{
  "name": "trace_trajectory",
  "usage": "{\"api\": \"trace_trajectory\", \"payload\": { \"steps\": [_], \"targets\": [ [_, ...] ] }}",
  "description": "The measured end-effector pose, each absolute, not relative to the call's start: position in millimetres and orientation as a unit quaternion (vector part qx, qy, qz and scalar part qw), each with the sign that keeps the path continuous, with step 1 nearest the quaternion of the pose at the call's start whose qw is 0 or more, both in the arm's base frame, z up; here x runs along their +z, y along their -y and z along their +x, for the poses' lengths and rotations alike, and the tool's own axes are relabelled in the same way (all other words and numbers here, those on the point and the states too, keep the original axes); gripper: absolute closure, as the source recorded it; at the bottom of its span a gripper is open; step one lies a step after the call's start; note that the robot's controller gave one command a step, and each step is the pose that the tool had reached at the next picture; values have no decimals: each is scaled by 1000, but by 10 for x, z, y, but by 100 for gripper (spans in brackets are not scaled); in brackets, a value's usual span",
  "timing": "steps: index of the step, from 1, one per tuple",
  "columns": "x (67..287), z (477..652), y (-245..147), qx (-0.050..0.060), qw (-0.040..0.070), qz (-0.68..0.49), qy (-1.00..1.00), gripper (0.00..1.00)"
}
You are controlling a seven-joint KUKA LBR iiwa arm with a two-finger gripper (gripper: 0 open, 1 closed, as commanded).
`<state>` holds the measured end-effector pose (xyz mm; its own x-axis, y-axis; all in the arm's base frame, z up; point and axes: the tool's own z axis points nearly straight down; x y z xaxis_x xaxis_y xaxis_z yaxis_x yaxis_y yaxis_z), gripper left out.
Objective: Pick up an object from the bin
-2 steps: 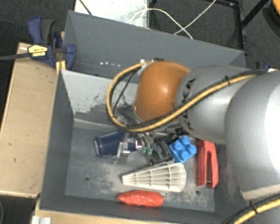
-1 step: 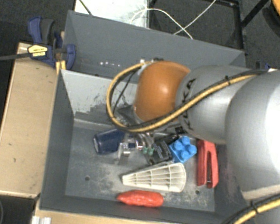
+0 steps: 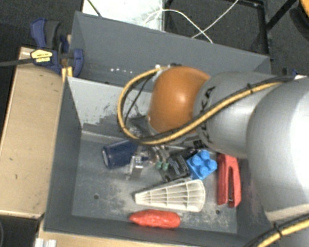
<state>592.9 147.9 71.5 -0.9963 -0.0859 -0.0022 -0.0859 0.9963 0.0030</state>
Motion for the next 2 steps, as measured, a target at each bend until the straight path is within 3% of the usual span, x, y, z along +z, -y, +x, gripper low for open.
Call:
{"api": "trace_trajectory", "payload": {
  "steps": [1, 2],
  "targets": [
    [717, 5928, -1479, 2, 1, -47, -999, 0],
    [719, 5933, -1477, 2, 1, -43, -999, 100]
  ]
}}
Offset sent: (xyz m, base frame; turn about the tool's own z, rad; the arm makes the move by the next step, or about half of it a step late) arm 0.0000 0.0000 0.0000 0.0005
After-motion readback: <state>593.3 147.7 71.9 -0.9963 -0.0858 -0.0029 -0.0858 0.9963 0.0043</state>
